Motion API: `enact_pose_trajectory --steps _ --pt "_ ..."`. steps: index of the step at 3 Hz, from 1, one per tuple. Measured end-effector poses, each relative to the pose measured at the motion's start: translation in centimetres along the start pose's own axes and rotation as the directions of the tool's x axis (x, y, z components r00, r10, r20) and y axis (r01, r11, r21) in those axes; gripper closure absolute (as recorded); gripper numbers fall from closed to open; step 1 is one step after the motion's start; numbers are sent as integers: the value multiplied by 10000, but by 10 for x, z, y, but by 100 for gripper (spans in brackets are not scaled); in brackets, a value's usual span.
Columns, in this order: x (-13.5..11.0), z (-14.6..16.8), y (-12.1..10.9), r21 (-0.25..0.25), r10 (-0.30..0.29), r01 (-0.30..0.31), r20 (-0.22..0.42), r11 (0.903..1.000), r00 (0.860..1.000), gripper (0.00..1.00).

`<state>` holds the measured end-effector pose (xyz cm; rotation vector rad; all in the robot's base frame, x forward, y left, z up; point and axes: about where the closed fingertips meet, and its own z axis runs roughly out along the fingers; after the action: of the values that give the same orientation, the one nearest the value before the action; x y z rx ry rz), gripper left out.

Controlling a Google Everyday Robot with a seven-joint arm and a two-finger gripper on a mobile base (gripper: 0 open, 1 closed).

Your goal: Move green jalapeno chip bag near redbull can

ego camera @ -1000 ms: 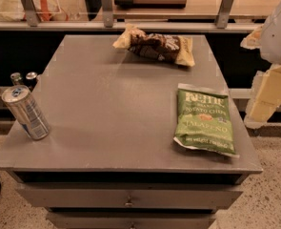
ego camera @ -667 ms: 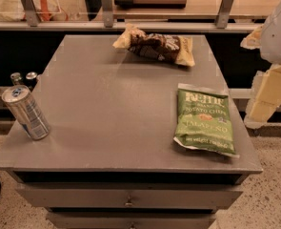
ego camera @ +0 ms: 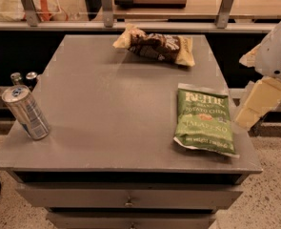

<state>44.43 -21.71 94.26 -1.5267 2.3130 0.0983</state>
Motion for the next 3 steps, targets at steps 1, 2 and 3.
enact_pose_trajectory --steps 1,2,3 --pt "5 23 1 -92 1488 -1486 906 9889 9847 0" --pt "6 45 -1 56 2336 -2381 1723 9712 9569 0" --pt "6 71 -4 305 2550 -2711 2528 9621 9333 0"
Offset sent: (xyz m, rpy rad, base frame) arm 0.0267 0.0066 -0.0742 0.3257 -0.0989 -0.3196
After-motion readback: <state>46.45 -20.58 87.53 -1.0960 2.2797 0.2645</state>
